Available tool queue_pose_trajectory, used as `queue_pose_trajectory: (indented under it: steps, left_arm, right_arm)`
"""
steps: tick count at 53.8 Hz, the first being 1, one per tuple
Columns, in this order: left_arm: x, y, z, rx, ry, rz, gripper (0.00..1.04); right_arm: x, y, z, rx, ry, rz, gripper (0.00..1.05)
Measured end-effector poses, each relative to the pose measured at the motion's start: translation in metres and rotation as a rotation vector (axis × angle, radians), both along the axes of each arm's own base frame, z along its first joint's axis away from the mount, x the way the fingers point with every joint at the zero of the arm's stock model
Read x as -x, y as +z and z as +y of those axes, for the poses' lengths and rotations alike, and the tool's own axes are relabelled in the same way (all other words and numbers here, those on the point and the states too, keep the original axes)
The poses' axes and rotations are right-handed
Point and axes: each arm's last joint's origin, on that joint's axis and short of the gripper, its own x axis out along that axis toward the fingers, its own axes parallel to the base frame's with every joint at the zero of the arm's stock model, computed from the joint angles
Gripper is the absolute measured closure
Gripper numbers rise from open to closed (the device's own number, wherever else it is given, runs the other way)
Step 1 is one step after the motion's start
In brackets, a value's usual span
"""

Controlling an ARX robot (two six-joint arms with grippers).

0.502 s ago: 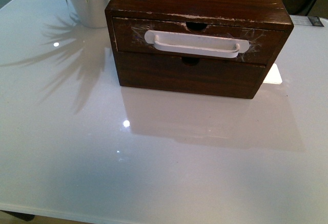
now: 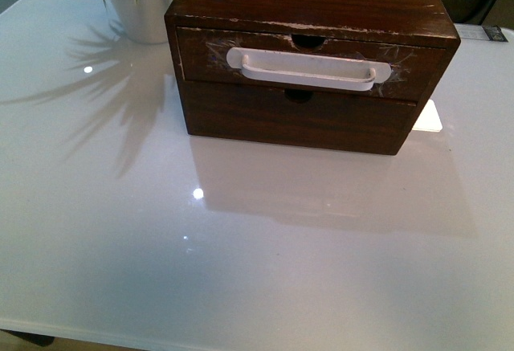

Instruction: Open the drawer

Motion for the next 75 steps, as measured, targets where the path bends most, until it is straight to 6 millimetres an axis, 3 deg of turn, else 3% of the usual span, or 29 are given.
queue_pose_trajectory:
  steps: [14, 17, 19, 24, 28, 36, 44, 50, 62, 75]
  left_arm:
    - [0.0, 0.0, 0.0, 0.0, 0.0, 0.0, 0.08]
    - [0.0, -0.001, 0.0, -0.005, -0.014, 0.01, 0.08]
    - [0.0, -0.001, 0.0, -0.027, -0.14, 0.134, 0.08]
    - [-0.005, -0.003, -0.005, -0.014, -0.39, 0.348, 0.08]
    - [-0.011, -0.007, -0.011, -0.025, -0.5, 0.392, 0.08]
    - [-0.027, -0.005, -0.022, -0.101, -0.562, 0.367, 0.08]
    - [-0.066, 0.0, -0.046, -0.214, -0.635, 0.288, 0.08]
    - [-0.105, -0.003, -0.077, -0.324, -0.769, 0.227, 0.08]
    - [-0.142, -0.027, -0.109, -0.467, -0.912, 0.226, 0.08]
    - [-0.177, -0.048, -0.126, -0.605, -0.976, 0.205, 0.08]
  right_arm:
    - [0.0, 0.0, 0.0, 0.0, 0.0, 0.0, 0.09]
    - [-0.002, -0.001, 0.001, -0.052, -0.071, 0.244, 0.09]
    - [-0.008, -0.002, 0.001, -0.042, -0.071, 0.362, 0.09]
    - [-0.018, -0.003, 0.001, -0.011, -0.034, 0.412, 0.09]
    - [-0.028, 0.0, -0.001, 0.053, -0.013, 0.406, 0.09]
    - [-0.045, 0.002, -0.006, 0.183, 0.033, 0.384, 0.09]
    - [-0.078, 0.004, -0.011, 0.396, 0.15, 0.364, 0.09]
    - [-0.104, -0.004, -0.006, 0.589, 0.285, 0.357, 0.09]
    - [-0.143, -0.018, 0.007, 0.804, 0.484, 0.37, 0.09]
    - [-0.178, -0.03, 0.02, 0.924, 0.614, 0.376, 0.09]
